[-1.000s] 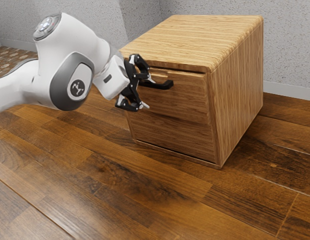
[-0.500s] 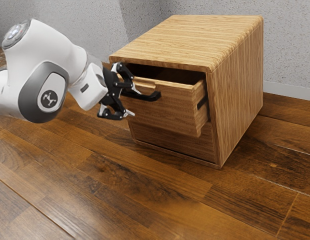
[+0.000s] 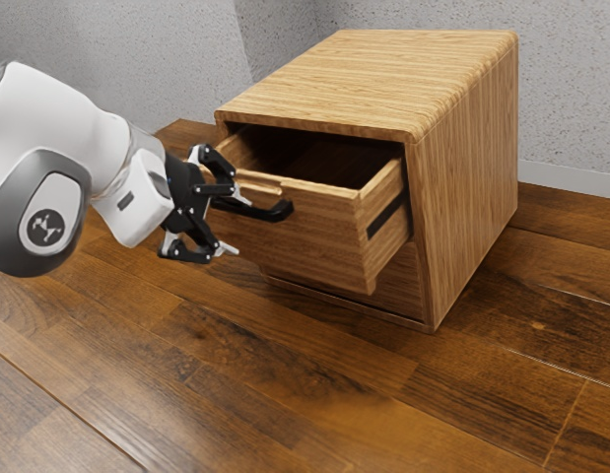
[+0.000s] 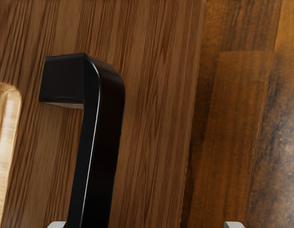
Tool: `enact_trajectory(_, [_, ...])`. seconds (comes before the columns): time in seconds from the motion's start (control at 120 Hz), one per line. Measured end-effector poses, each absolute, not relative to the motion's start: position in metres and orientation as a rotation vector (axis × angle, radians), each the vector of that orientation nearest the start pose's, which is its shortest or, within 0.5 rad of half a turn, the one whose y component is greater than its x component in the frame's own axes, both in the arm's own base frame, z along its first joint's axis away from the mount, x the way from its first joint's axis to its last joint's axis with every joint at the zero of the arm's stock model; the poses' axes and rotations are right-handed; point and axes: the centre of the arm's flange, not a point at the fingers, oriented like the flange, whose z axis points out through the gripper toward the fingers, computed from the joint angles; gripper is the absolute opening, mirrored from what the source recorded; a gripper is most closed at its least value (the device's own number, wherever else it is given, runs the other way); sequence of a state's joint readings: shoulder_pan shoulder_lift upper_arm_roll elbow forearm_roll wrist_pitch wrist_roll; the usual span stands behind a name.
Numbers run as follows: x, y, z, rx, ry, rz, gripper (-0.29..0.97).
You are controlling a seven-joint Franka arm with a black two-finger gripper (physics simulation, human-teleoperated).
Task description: Pull the drawer handle with one arm to open the drawer
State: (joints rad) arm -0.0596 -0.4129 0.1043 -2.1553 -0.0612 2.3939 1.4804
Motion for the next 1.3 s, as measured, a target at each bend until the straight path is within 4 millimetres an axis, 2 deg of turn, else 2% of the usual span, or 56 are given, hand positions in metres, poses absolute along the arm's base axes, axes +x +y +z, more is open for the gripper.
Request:
enact_trajectory(0.175, [0.455, 0.03, 0.641, -2.037, 1.718, -0.753, 0.32])
enact_trajectory(0.642, [0.393, 0.031, 0.635, -2.048, 1.735, -0.753, 0.35])
enact_trajectory(0.95, [0.362, 0.029, 0.632, -2.055, 1.76, -0.74, 0.3])
enact_trajectory(1.075, [0.36, 0.03, 0.631, -2.053, 1.77, -0.719, 0.43])
enact_trajectory(1.142, [0.357, 0.029, 0.653, -2.015, 1.754, -0.737, 0.5])
enact_trajectory(1.208, [0.342, 0.017, 0.707, -1.915, 1.726, -0.786, 0.55])
enact_trajectory(1.242, [0.329, 0.003, 0.738, -1.855, 1.724, -0.807, 0.57])
enact_trajectory(1.275, [0.315, -0.013, 0.756, -1.815, 1.741, -0.826, 0.59])
enact_trajectory(1.3, [0.304, -0.047, 0.764, -1.746, 1.798, -0.813, 0.6])
